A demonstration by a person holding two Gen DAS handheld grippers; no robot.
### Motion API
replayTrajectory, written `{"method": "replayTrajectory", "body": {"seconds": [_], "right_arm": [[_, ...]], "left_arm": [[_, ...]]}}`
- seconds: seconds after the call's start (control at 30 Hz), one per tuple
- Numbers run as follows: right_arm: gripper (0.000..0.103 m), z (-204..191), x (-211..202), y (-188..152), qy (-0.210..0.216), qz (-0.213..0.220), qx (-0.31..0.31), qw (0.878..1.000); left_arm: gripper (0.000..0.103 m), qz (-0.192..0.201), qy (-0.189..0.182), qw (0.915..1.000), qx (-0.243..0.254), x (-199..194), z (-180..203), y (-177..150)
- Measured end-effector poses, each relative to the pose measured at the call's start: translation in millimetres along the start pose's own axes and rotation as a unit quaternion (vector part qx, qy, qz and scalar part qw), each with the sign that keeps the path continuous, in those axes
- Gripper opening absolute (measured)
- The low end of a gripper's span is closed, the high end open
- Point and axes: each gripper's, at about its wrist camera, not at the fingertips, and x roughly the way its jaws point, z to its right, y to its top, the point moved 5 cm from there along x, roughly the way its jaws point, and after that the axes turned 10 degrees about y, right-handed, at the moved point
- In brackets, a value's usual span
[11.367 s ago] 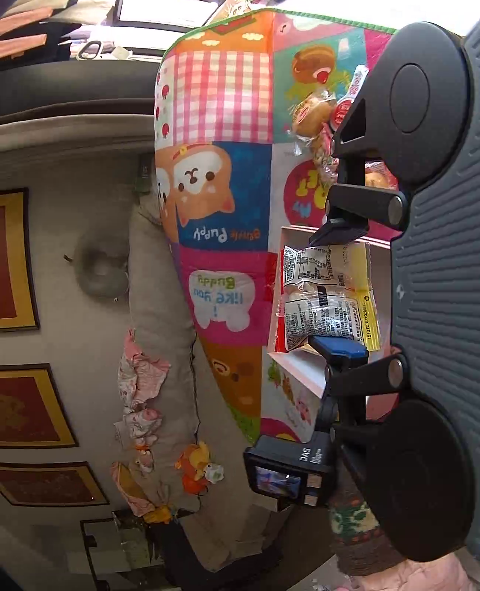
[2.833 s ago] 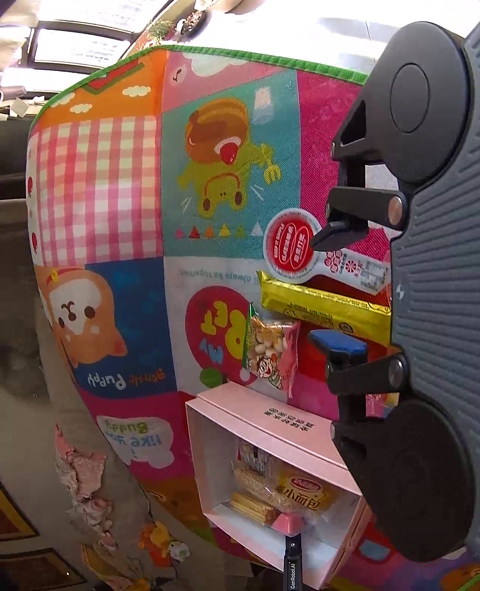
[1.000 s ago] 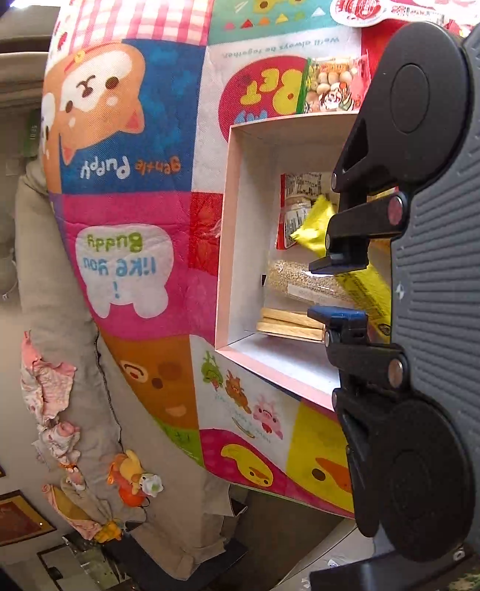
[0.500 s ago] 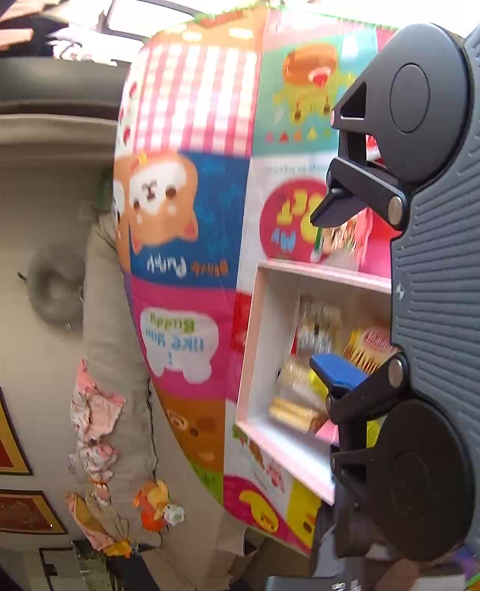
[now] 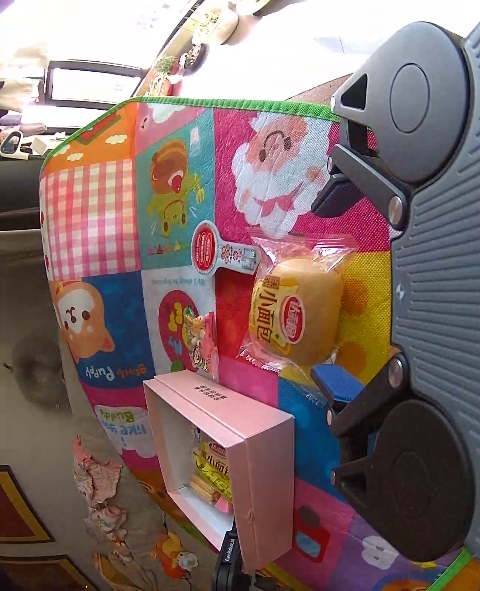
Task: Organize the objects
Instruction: 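Reach and grasp the peanut snack packet with the right tool, then lift the peanut snack packet and carry it toward the pink box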
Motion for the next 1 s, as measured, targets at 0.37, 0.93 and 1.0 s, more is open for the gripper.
{"method": "replayTrajectory", "body": {"seconds": [0.37,0.93,1.0], "right_arm": [[0.086,26,144,124,0.088,-0.112,0.093,0.985],[0.043,17,131,93,0.054,-0.164,0.035,0.984],[0.043,19,118,87,0.006,-0.154,-0.010,0.988]], "left_arm": [[0.018,0.002,-0.013,0.9998,-0.016,1,-5,-1],[0.017,0.008,-0.023,0.9993,-0.027,1,-9,-3],[0.017,0.008,-0.022,0.9993,-0.027,1,-9,-3]]}}
